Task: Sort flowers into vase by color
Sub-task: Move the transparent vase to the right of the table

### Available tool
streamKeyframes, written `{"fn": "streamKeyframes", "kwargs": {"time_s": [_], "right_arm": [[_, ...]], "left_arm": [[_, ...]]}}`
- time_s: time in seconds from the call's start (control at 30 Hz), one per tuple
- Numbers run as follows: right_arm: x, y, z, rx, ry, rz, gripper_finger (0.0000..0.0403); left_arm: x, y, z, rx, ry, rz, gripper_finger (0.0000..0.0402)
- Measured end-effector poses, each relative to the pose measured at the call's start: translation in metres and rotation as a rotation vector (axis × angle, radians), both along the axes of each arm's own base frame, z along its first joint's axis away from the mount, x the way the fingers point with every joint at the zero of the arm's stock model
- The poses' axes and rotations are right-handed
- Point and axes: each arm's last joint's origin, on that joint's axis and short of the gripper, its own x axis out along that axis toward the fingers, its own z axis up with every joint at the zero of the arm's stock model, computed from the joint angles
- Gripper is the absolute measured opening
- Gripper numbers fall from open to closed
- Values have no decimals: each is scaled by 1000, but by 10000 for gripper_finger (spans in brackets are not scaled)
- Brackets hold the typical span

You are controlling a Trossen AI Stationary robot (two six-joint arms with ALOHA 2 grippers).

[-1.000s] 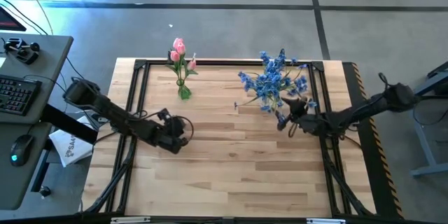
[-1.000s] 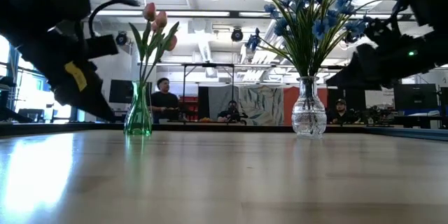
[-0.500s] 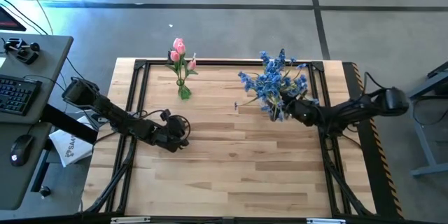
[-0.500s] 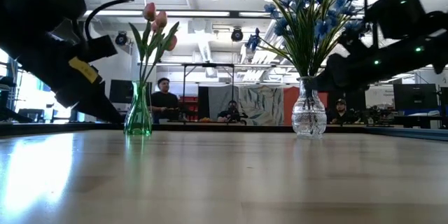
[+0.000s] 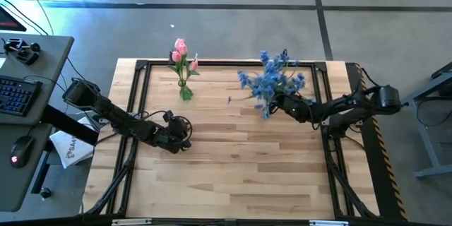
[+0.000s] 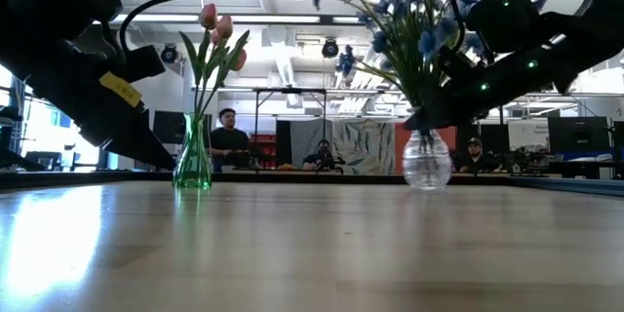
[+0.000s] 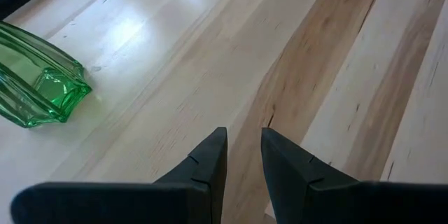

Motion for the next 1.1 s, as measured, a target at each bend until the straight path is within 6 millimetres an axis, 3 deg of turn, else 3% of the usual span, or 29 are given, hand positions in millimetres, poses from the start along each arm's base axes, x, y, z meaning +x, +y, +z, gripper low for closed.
{"fn": "streamKeyframes", "kwargs": {"time_s": [0.13, 0.33, 0.57, 0.7, 0.83, 1.1], "right_arm": [[-8, 1, 4, 28, 28, -18, 135], [-30, 3, 17, 45, 80, -102, 136], [-63, -4, 45, 28, 13, -198, 136], [-79, -8, 51, 27, 2, -232, 136], [-89, -9, 39, 6, -125, -175, 136], [-101, -17, 19, 9, -187, -239, 136]], "left_arm": [[0, 0, 0, -7, -4, 4, 76], [0, 0, 0, -7, -3, 4, 76], [0, 0, 0, -12, -8, 9, 76], [0, 0, 0, -13, -9, 10, 76], [0, 0, 0, -17, -14, 15, 76], [0, 0, 0, -13, -15, 11, 76]]}}
